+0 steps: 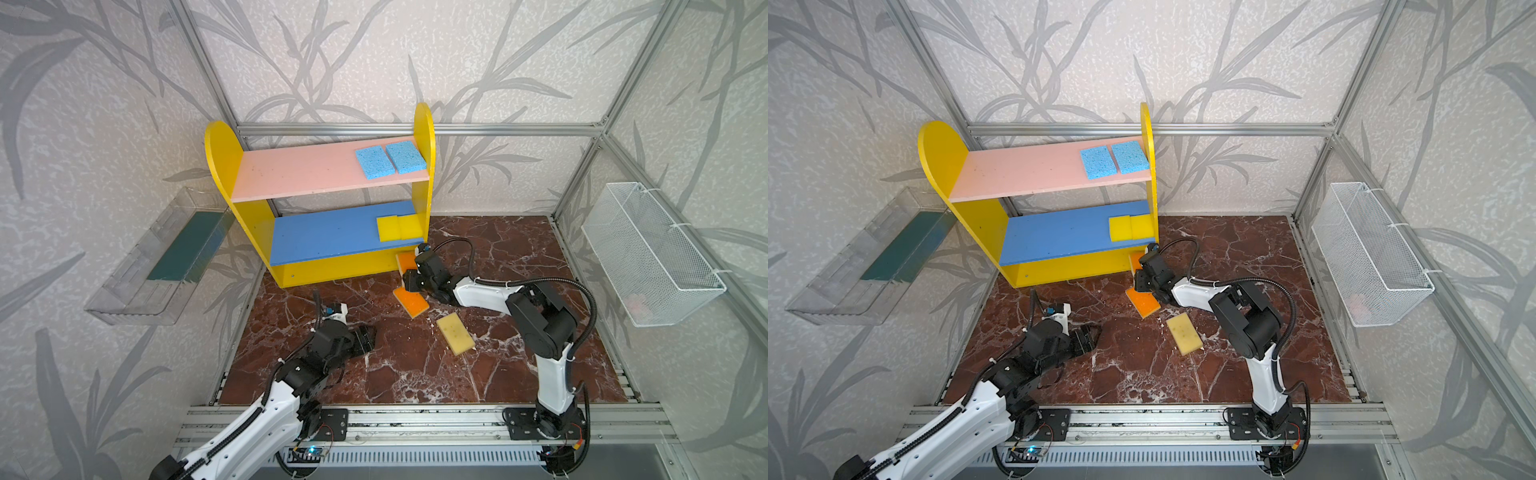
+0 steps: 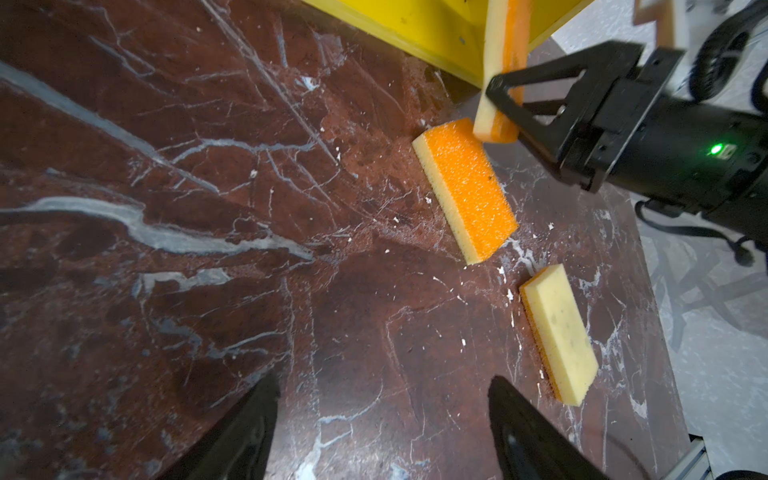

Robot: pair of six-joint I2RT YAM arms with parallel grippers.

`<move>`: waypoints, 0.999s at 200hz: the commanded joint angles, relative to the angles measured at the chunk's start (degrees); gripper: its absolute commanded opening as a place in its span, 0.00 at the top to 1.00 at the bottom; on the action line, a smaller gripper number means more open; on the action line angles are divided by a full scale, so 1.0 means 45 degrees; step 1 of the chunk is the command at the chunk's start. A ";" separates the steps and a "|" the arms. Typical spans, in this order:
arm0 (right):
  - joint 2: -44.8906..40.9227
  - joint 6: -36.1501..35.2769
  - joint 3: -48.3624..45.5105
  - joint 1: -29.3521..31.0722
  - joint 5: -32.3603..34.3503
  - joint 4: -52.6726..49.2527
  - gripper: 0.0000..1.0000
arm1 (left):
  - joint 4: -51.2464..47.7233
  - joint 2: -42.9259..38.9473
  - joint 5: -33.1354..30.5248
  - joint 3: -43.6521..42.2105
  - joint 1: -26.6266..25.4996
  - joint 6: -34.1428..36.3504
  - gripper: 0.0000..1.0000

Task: Place and organize the cleaning sponges onto the shelf

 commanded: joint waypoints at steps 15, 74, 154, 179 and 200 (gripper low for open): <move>0.0497 -0.0205 0.0758 0.0036 0.0712 0.0270 0.34 | -0.0179 0.0303 0.0073 0.0031 0.0055 0.0323 0.19; 0.0418 -0.0577 0.0809 0.0036 0.0562 0.0288 0.14 | -0.0394 0.0491 0.0092 0.0387 0.0058 0.0485 0.19; -0.1979 -0.0031 -0.2122 -0.0714 -0.1322 0.1855 0.51 | 0.0670 0.1644 -0.0333 0.1055 0.0063 0.0202 0.35; -0.2312 0.0484 -0.2828 -0.1678 -0.3646 0.2168 0.81 | 0.1998 0.3343 -0.0215 0.1627 0.0071 0.0107 0.94; -0.2303 0.0318 -0.2951 -0.2102 -0.4792 0.1679 0.95 | 0.3276 0.5225 -0.0160 0.2196 0.0080 -0.0114 1.00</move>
